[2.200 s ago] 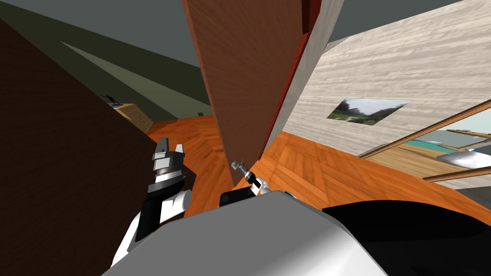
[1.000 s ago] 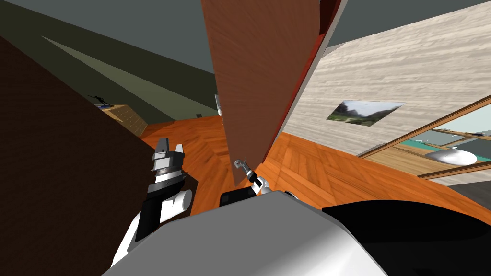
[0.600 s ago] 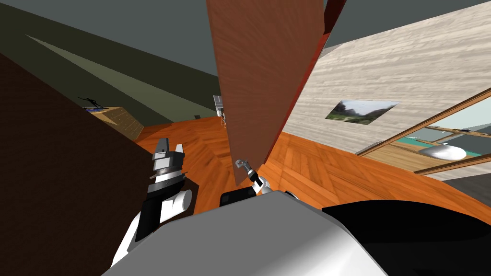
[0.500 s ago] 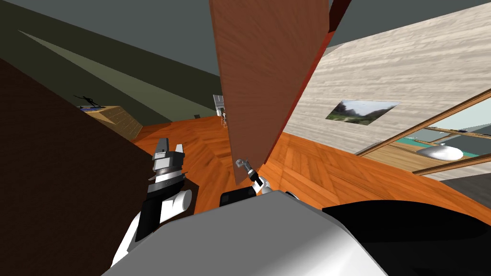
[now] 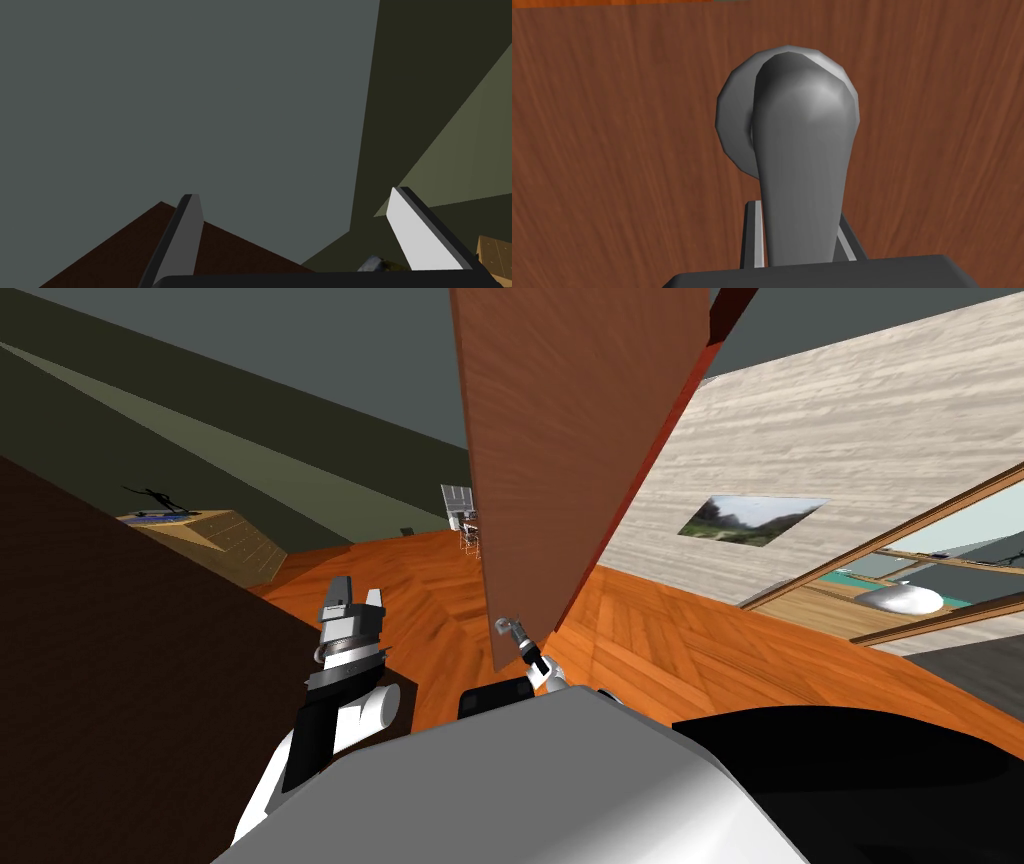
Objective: Push the door open
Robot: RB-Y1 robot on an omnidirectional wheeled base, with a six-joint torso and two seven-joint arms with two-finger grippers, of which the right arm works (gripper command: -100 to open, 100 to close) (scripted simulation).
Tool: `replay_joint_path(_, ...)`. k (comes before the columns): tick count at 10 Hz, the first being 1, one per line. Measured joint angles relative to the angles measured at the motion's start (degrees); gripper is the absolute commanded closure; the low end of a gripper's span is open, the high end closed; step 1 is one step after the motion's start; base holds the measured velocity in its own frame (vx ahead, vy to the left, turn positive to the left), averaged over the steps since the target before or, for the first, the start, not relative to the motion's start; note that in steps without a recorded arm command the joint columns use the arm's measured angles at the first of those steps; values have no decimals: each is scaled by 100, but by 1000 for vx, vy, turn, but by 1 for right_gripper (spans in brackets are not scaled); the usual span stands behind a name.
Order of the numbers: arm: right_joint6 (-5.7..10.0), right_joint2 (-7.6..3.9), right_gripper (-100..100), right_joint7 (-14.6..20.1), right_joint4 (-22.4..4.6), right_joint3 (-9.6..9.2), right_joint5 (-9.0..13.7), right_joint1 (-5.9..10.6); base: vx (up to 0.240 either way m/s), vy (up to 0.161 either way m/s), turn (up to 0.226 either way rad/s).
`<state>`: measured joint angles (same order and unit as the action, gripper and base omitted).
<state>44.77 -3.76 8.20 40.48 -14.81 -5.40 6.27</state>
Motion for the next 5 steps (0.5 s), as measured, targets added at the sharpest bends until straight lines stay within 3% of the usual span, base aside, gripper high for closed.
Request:
replay_joint_path(1,-15,19,100,-54,-19,80,33,-7,163,155,-59)
replay_joint_path(2,31,51,100,-98,-190,178,80,87,120,145,-37)
replay_joint_path(5,16,66,100,-172,-148,376,168,80,139,134,-52)
